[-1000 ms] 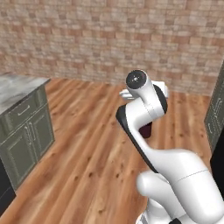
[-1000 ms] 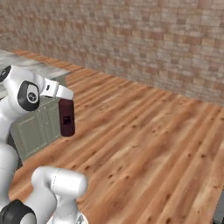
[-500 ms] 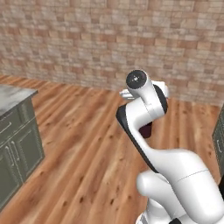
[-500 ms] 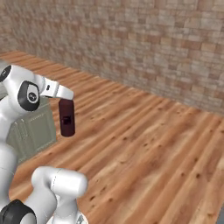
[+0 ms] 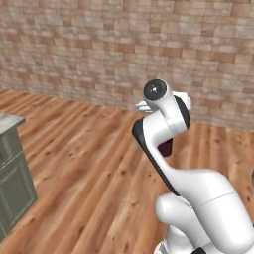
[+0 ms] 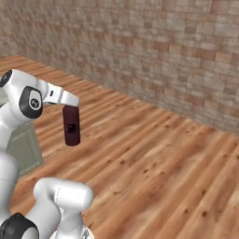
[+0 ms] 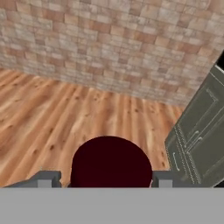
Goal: There is a wine glass and glass cup on the dining counter. Place the wine bottle next to the wine glass and the juice bottle next to the glass cup.
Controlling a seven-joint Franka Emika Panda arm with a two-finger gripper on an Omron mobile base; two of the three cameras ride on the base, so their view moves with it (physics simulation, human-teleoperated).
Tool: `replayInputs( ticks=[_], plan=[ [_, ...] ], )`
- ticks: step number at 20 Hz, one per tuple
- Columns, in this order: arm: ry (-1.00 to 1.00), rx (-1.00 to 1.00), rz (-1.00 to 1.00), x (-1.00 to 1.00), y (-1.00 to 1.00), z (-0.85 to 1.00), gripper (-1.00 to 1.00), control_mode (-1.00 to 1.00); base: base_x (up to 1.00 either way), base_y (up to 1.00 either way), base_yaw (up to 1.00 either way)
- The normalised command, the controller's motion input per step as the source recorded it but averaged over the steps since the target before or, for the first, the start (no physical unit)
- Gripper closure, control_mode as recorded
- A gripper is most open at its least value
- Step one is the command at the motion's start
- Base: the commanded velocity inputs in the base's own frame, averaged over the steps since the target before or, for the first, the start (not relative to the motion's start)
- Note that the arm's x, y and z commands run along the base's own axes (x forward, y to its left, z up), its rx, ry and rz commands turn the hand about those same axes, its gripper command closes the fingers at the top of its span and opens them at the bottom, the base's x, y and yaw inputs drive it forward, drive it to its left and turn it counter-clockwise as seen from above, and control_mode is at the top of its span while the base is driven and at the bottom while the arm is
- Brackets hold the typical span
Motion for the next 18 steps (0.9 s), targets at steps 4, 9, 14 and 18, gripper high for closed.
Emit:
replayInputs(
  ticks=[4,9,14,18],
  plan=[
    [0.0,0.0,0.0,0.0,0.0,0.0,1.0,1.0,0.92,-0.17,0.14],
    [0.0,0.0,0.0,0.0,0.0,0.0,1.0,1.0,0.91,-0.13,0.19],
    [0.0,0.0,0.0,0.0,0.0,0.0,1.0,1.0,0.87,-0.06,0.29],
    [0.0,0.0,0.0,0.0,0.0,0.0,1.0,1.0,0.86,-0.03,0.33]
  ],
)
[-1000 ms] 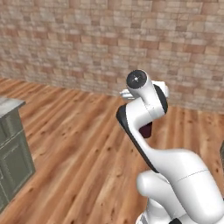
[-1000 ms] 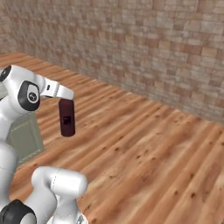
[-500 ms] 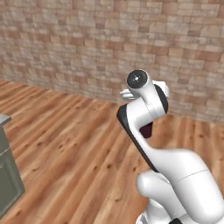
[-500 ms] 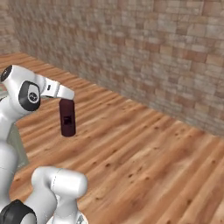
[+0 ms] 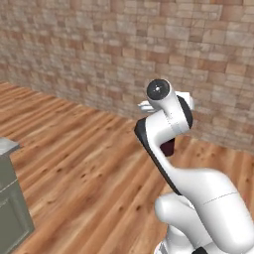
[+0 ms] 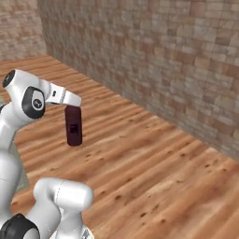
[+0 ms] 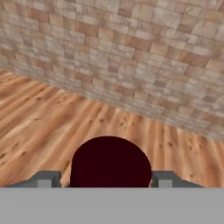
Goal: There is a wine glass and glass cup on the dining counter. Place the wine bottle next to the wine glass and the juice bottle next to the glass cup.
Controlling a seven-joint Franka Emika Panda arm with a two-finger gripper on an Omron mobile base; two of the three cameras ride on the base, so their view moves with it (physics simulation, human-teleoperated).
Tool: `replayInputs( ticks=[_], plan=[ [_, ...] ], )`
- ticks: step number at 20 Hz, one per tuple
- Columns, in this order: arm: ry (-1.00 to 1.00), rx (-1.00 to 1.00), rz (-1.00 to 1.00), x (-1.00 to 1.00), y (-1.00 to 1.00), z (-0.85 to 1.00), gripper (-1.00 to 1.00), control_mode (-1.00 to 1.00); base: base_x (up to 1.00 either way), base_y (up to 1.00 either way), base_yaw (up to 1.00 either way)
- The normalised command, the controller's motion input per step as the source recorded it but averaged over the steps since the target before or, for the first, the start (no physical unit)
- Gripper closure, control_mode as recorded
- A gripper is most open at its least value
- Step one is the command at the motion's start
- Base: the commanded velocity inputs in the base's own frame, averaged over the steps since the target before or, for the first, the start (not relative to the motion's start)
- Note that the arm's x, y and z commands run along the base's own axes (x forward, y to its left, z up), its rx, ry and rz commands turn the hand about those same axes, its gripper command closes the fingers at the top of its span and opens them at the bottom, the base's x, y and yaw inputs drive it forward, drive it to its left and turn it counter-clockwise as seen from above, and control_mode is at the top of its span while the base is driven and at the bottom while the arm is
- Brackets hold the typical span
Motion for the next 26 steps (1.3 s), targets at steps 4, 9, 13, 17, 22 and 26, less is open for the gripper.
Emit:
replayInputs(
  ticks=[4,9,13,17,22,26],
  plan=[
    [0.0,0.0,0.0,0.0,0.0,0.0,1.0,1.0,0.86,-0.04,0.32],
    [0.0,0.0,0.0,0.0,0.0,0.0,1.0,1.0,0.87,-0.04,0.3],
    [0.0,0.0,0.0,0.0,0.0,0.0,1.0,1.0,0.88,-0.05,0.29],
    [0.0,0.0,0.0,0.0,0.0,0.0,1.0,1.0,0.88,-0.07,0.28],
    [0.0,0.0,0.0,0.0,0.0,0.0,1.0,1.0,0.88,-0.07,0.28],
    [0.0,0.0,0.0,0.0,0.0,0.0,1.0,1.0,0.87,-0.05,0.3]
  ],
)
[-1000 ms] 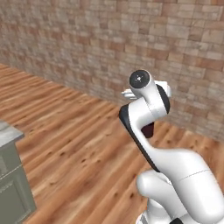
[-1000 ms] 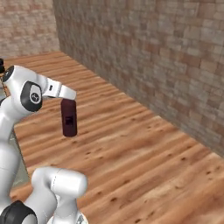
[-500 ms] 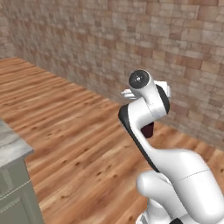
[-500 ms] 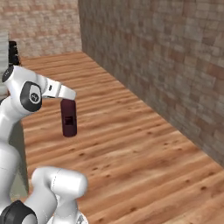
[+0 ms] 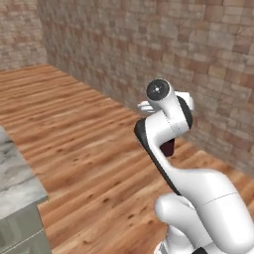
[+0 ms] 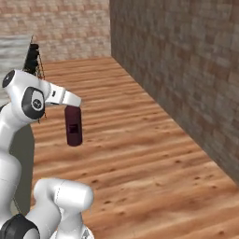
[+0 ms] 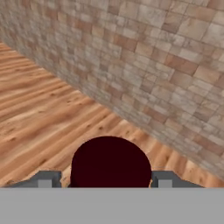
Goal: There is a wine glass and glass cup on the dining counter. Place the wine bottle next to the wine glass and the juice bottle next to the glass cup.
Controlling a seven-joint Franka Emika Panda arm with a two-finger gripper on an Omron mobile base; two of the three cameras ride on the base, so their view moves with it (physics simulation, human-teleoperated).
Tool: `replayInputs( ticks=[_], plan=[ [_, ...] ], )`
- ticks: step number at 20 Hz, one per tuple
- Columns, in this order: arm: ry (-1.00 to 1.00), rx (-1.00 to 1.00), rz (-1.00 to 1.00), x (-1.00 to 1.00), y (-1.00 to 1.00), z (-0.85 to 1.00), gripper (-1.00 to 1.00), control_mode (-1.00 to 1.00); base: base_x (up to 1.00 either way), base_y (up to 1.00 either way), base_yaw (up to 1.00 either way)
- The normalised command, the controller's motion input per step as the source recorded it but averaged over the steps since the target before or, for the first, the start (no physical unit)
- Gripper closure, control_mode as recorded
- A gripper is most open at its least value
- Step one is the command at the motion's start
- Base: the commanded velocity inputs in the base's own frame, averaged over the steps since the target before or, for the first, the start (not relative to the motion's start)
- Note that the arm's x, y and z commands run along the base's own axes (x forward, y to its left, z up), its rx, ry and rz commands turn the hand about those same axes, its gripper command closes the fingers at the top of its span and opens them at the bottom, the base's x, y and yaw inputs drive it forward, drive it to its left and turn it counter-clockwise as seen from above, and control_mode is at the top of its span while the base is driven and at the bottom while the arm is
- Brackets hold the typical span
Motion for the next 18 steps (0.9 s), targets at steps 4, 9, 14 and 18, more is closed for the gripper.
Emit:
replayInputs(
  ticks=[4,9,14,18],
  plan=[
    [0.0,0.0,0.0,0.0,0.0,0.0,1.0,1.0,0.87,-0.06,0.29],
    [0.0,0.0,0.0,0.0,0.0,0.0,1.0,1.0,0.87,-0.07,0.28],
    [0.0,0.0,0.0,0.0,0.0,0.0,1.0,1.0,0.87,-0.08,0.27],
    [0.0,0.0,0.0,0.0,0.0,0.0,1.0,1.0,0.86,-0.09,0.27]
  ],
)
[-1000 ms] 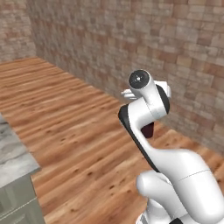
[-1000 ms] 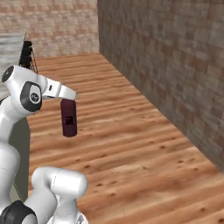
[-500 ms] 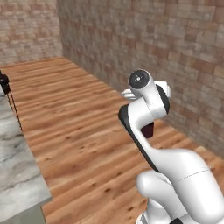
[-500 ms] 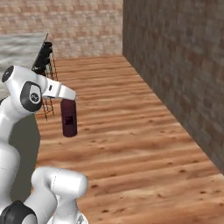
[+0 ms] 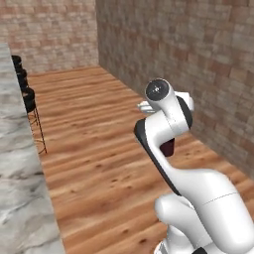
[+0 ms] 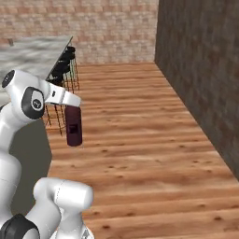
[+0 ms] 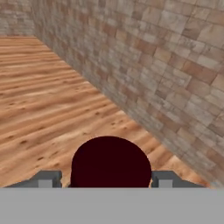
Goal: There is a wine glass and glass cup on the dining counter. Place the wine bottle next to the wine glass and the juice bottle next to the glass cup.
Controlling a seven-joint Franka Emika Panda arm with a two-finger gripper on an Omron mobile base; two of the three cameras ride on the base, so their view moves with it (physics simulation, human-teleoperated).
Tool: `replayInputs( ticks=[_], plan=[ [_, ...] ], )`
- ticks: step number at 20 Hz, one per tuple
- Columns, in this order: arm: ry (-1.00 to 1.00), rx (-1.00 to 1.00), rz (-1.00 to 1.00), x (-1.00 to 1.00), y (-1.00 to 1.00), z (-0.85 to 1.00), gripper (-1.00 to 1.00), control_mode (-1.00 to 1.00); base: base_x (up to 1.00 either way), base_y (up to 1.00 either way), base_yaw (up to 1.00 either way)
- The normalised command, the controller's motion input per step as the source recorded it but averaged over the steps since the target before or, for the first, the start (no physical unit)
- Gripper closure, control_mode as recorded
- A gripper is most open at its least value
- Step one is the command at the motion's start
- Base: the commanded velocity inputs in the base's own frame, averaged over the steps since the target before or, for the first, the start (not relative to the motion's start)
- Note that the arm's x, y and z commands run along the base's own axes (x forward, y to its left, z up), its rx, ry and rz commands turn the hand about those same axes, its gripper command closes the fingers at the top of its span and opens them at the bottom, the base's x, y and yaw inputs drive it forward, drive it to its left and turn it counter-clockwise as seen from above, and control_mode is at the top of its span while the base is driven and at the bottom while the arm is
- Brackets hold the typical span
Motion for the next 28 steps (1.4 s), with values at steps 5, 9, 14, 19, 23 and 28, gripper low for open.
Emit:
replayInputs(
  ticks=[5,9,14,19,23,28],
  plan=[
    [0.0,0.0,0.0,0.0,0.0,0.0,1.0,1.0,0.85,-0.13,0.24],
    [0.0,0.0,0.0,0.0,0.0,0.0,1.0,1.0,0.85,-0.2,0.15],
    [0.0,0.0,0.0,0.0,0.0,0.0,1.0,1.0,0.86,-0.25,0.07],
    [0.0,0.0,0.0,0.0,0.0,0.0,1.0,1.0,0.84,-0.28,0.02],
    [0.0,0.0,0.0,0.0,0.0,0.0,1.0,1.0,0.82,-0.29,0.01],
    [0.0,0.0,0.0,0.0,0.0,0.0,1.0,1.0,0.84,-0.26,0.02]
  ],
)
